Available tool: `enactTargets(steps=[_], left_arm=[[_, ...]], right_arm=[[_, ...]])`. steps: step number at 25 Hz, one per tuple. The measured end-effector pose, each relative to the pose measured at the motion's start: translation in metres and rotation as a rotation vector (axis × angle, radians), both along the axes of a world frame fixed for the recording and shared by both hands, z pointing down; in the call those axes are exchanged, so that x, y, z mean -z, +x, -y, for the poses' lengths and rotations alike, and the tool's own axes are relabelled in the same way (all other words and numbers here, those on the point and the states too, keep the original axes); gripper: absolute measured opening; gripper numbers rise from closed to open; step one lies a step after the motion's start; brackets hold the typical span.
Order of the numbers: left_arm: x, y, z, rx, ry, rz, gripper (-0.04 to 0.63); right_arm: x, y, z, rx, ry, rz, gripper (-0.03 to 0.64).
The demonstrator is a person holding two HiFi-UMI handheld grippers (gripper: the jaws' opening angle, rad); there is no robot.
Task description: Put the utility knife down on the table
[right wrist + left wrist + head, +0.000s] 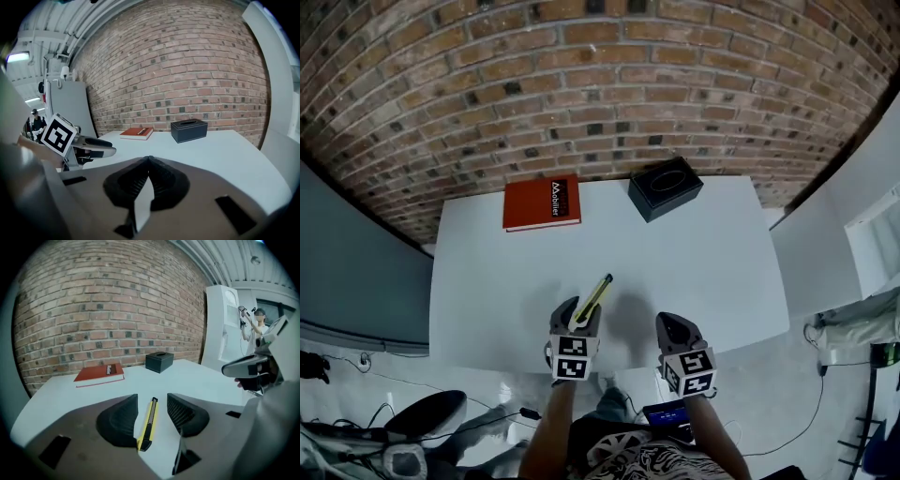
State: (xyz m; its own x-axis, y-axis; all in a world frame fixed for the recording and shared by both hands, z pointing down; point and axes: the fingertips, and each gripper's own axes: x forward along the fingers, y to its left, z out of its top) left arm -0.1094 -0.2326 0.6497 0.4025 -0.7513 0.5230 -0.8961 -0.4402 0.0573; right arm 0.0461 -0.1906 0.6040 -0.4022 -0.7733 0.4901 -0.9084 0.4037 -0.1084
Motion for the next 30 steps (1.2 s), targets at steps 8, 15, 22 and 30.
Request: enactTargets(steps=[8,15,22,30], left_arm=[[0.069,-0.008,-0.034,0.078,0.135,-0.125,0.049],[0.117,-0.007,-0.07,0.111,0.215,-0.208,0.014],[0.182,-0.009,-0.094,0.143,0.325,-0.337,0.014],[0.2,-0.002,-0.12,0.139,0.387,-0.326,0.014]], right_arm=[[0.041,0.005,-0.022,-0.013,0.092,0.014,0.002],[0.079,0.008,-0.051,-0.005,0.186,0.028,0.002],[0.111,0.014,-0.067,0.006,0.278,0.04,0.002],[0.132,0.019,-0.086,0.025,0.334,0.038,0.002]])
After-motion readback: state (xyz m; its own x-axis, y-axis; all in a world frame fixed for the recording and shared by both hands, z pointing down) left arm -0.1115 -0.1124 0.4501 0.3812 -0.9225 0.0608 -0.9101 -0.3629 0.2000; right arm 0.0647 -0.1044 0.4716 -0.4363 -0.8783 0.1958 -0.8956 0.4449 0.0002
